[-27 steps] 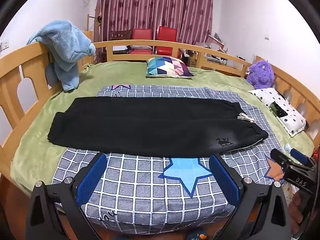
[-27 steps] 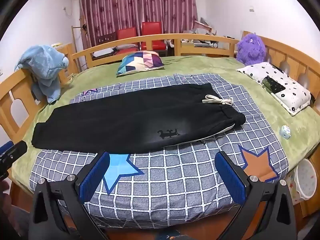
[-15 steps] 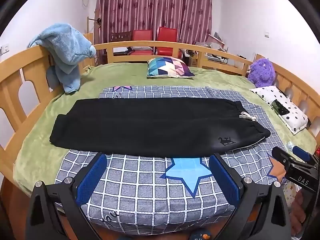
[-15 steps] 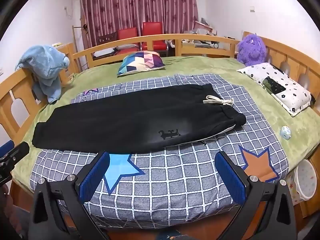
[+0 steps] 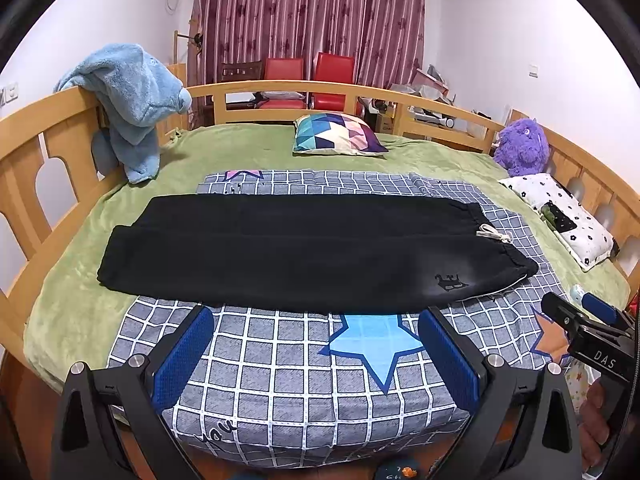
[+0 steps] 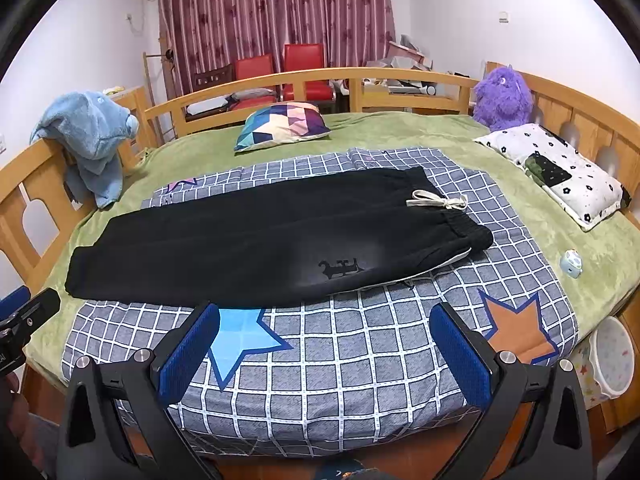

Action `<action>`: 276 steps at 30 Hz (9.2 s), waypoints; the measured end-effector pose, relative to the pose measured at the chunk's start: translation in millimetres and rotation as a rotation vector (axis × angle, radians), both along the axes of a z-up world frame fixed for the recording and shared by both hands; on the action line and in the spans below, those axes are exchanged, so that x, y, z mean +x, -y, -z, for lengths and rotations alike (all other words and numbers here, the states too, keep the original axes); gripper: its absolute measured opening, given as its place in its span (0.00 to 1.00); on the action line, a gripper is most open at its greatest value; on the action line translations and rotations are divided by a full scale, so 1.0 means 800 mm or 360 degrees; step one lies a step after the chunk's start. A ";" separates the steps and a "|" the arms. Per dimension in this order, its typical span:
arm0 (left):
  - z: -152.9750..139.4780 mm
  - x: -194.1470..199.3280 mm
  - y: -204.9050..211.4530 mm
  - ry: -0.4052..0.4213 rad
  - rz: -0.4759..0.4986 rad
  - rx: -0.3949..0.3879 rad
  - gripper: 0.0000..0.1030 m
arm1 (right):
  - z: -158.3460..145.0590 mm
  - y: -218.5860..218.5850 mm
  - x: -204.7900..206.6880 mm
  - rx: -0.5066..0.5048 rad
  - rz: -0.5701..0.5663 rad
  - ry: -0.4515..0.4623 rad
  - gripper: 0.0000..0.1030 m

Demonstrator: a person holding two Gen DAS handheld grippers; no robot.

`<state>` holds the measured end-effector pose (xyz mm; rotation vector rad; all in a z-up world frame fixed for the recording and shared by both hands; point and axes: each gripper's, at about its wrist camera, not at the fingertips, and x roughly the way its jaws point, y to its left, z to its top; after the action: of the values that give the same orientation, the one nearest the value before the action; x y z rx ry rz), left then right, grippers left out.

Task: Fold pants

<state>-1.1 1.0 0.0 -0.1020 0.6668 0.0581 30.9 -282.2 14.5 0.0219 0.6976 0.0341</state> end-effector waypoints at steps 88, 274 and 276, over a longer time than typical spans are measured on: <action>0.062 0.040 -0.078 -0.0042 -0.0127 -0.0289 0.99 | 0.059 0.011 0.042 0.0099 -0.0017 0.0123 1.00; 0.167 0.060 -0.306 -0.0463 -0.0617 -0.0588 0.63 | 0.232 0.374 0.223 0.0671 0.0354 -0.0389 0.49; 0.163 0.062 -0.311 -0.0431 -0.0594 -0.0593 0.63 | 0.218 0.381 0.198 0.0635 0.0394 -0.0339 0.55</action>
<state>48.5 249.9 -130.3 -0.5852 0.9178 0.3108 189.4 -586.8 -160.1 0.5004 0.8877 -0.0682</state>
